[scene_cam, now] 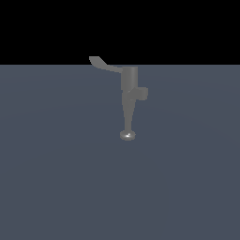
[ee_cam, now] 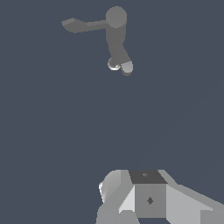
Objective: Turn on the faucet by rotating a designated handle.
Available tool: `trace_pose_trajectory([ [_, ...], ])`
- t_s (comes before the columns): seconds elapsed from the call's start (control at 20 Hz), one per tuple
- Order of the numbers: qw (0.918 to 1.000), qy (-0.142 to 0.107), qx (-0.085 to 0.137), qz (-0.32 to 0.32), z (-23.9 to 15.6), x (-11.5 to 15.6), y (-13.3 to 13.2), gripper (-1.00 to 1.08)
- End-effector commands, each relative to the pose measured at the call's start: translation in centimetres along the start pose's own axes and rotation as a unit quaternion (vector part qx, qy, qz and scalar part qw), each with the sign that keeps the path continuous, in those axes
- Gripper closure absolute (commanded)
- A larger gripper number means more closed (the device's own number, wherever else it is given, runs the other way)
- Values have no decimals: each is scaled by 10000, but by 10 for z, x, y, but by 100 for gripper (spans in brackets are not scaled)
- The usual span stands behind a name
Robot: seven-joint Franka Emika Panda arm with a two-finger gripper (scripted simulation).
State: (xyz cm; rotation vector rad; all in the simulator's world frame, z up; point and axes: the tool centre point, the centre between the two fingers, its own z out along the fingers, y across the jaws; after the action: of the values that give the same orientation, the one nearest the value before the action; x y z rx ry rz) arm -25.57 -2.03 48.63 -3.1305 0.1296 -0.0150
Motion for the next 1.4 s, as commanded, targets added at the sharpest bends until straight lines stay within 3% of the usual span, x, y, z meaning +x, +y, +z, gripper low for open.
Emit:
trace_pose_trajectory([
  [0.0, 10000, 0, 0, 0, 0, 0, 0, 108],
  [0.45, 9998, 188, -78, 63, -13, 4, 18, 108],
  [0.8, 9997, 180, -72, 115, -13, 7, 17, 108],
  [1.35, 9970, 161, -43, 749, -6, 40, 8, 108],
])
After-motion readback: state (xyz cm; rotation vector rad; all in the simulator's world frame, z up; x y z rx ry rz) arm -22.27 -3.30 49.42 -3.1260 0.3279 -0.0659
